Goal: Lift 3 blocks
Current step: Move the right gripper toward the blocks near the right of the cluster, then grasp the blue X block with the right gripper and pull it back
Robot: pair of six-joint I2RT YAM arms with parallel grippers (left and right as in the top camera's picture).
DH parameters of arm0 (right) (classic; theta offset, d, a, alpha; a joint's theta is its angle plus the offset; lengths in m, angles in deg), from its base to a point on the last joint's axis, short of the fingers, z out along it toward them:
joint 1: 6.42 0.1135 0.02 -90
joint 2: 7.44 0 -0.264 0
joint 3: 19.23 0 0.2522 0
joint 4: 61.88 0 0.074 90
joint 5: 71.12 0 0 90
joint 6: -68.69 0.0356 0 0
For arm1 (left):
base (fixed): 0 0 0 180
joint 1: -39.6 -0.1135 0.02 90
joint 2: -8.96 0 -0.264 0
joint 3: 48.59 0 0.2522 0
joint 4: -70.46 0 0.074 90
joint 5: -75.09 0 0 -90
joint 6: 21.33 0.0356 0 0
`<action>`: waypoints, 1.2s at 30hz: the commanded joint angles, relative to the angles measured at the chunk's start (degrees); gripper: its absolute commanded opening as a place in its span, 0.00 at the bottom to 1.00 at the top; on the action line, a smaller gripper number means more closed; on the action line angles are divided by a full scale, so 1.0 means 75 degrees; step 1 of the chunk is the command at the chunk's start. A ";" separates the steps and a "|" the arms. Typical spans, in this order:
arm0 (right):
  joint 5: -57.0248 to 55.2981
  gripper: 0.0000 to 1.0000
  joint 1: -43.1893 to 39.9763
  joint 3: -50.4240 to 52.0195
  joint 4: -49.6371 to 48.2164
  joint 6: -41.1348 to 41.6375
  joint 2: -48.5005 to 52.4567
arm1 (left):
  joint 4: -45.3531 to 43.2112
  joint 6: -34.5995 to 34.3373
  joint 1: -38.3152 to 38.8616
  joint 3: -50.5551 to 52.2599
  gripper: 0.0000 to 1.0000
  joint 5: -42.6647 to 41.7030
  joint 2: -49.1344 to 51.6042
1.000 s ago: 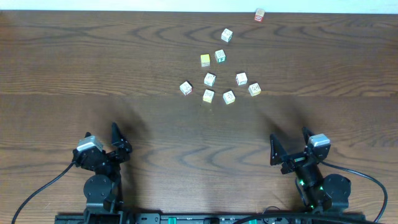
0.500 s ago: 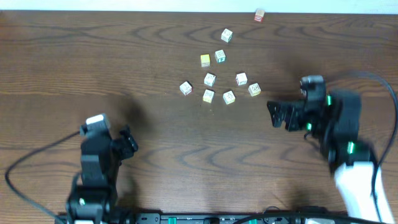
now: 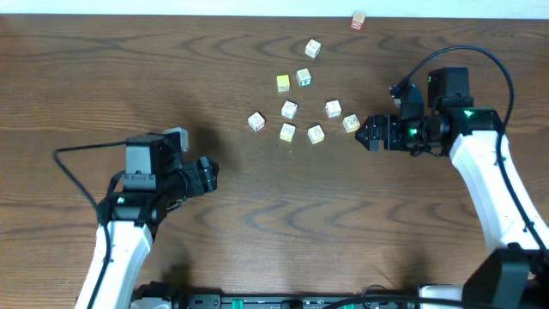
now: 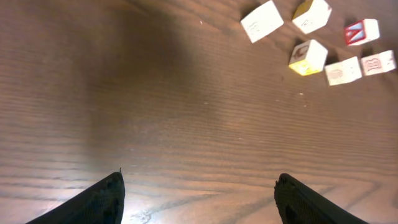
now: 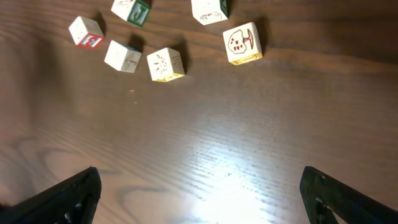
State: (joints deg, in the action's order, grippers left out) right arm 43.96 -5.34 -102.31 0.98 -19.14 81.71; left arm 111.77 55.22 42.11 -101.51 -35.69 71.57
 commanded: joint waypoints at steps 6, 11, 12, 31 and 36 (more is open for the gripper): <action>-0.0090 0.99 0.0067 -0.0131 -0.0586 -0.0254 0.0012 | -0.0052 -0.0871 -0.0026 -0.0160 0.78 0.0239 0.0801; -0.0580 0.99 0.0280 -0.0131 -0.0595 -0.0248 0.0122 | 0.0047 -0.0679 -0.0023 -0.0160 0.78 0.0283 0.0825; -0.0711 0.99 0.0344 -0.0131 -0.0644 -0.0239 0.0219 | 0.0023 -0.0458 -0.0023 -0.0160 0.78 0.0294 0.0828; -0.1542 0.99 0.0778 -0.0542 -0.1419 -0.0708 0.2626 | -0.0353 -0.0793 0.0012 -0.0154 0.75 0.1253 0.1058; -0.1565 0.91 0.0778 -0.0688 -0.1821 -0.1160 0.2938 | -0.0836 -0.0793 0.0012 -0.0154 0.75 0.1323 0.1597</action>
State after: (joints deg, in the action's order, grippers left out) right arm 33.06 0.00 -105.63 -11.32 -24.32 102.71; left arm 106.79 49.97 42.13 -101.51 -27.80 81.10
